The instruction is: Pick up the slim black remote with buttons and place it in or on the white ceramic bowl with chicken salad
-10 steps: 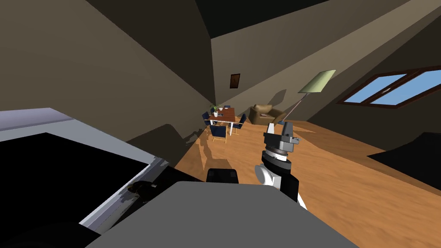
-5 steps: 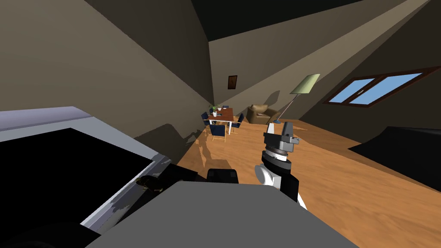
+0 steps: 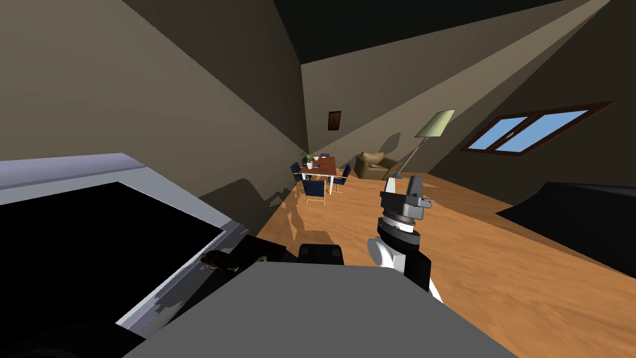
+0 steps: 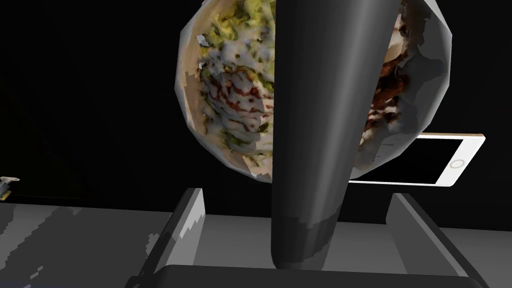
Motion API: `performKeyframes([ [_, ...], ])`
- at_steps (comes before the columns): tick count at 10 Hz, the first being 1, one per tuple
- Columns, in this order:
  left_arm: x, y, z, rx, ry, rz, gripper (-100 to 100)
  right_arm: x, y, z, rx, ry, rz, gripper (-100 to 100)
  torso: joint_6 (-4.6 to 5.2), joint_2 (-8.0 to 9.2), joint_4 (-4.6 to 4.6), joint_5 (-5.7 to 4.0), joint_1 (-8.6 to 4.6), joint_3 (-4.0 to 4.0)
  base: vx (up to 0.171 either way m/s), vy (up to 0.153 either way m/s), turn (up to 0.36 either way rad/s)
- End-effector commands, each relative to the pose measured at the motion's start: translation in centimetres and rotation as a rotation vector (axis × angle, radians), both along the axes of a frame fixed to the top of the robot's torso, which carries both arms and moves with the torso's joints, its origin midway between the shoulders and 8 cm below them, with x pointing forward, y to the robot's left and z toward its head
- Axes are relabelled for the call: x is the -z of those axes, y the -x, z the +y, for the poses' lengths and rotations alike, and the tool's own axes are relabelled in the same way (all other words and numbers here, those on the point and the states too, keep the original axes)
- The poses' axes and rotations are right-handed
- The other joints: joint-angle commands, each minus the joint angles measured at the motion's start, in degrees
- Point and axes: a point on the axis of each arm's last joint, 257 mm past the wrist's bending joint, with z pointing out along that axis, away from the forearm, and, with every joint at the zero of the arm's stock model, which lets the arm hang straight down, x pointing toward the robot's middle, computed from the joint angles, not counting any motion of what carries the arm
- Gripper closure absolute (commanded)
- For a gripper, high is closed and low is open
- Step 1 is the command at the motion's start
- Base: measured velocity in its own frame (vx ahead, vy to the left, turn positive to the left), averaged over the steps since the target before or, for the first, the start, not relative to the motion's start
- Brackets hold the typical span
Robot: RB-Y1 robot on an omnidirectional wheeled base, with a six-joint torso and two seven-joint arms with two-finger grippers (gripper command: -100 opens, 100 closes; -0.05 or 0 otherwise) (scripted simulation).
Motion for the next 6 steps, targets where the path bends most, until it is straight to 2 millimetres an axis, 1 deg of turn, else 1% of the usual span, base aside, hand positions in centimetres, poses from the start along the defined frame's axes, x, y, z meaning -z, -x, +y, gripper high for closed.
performKeyframes([
  [1, 0.0, 0.0, 0.0, 0.000, 0.000, 0.000, -100, 0.0, 0.0, 0.0, 0.000, 0.000, 0.000, 0, 0.00, 0.00, 0.00, 0.00, 0.00, 0.00, 0.000, 0.000, 0.000],
  [2, 0.0, 0.0, 0.0, 0.000, 0.000, 0.000, -100, 0.0, 0.0, 0.0, 0.000, 0.000, 0.000, 0, 0.00, -0.01, 0.00, 0.00, 0.00, -0.01, 0.000, 0.000, 0.000],
  [3, 0.0, 0.0, 0.0, 0.000, 0.000, 0.000, 0, 0.0, 0.0, 0.0, 0.000, 0.000, 0.000, 0, 0.00, -0.02, 0.00, 0.00, 0.00, -0.01, 0.000, 0.000, 0.000],
  [4, -1.2, -0.2, 1.0, 0.002, -0.003, -0.002, -100, 0.0, 0.0, 0.0, 0.000, 0.000, 0.000, 0, 0.00, -0.02, 0.00, 0.00, 0.00, -0.01, -0.009, -0.031, 0.011],
  [6, -2.3, -0.5, 1.9, 0.004, -0.004, -0.004, -100, 0.0, 0.0, 0.0, 0.000, 0.000, 0.000, 0, 0.00, 0.02, 0.00, -0.05, -0.17, 0.01, -0.012, -0.050, 0.016],
])
